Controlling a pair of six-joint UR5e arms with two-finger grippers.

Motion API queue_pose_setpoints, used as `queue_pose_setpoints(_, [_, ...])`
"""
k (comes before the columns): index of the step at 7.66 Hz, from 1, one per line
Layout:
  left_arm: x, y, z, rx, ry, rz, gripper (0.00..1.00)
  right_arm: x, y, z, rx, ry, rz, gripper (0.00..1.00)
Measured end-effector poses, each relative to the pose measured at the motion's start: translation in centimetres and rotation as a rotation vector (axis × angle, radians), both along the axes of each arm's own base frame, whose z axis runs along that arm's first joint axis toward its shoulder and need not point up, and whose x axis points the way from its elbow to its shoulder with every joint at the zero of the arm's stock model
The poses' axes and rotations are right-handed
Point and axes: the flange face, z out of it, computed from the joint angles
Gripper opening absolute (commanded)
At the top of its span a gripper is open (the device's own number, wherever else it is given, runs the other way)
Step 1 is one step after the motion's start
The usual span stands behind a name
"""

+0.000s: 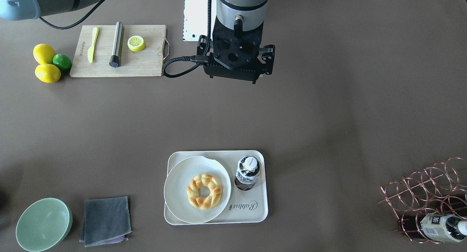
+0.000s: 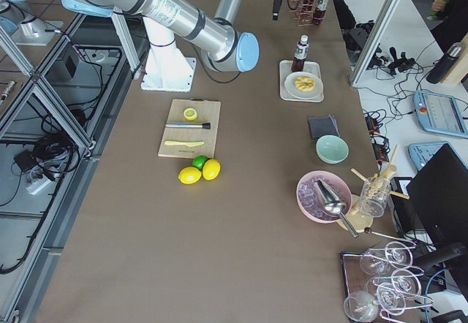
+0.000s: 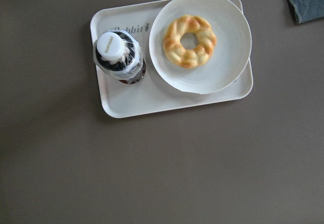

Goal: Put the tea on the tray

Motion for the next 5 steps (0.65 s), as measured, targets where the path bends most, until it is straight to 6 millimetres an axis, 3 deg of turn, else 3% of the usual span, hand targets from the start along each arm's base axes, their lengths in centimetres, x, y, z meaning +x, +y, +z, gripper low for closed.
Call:
queue_pose_setpoints(1, [0.0, 0.2, 0.3, -0.005, -0.003, -0.001, 0.98, 2.7, 2.6, 1.5, -0.025, 0.039, -0.019, 1.0])
queue_pose_setpoints(2, [-0.1, 0.4, 0.5, -0.009, -0.005, -0.002, 0.98, 6.4, 4.8, 5.2, -0.032, 0.104, -0.077, 1.0])
queue_pose_setpoints(3, [-0.1, 0.8, 1.0, -0.017, -0.006, -0.001, 0.98, 10.7, 5.7, 10.6, -0.024, 0.166, -0.137, 1.0])
queue_pose_setpoints(5, [-0.1, 1.4, 1.3, -0.02, -0.006, 0.0, 0.98, 19.8, 4.0, 22.4, 0.007, 0.262, -0.272, 1.0])
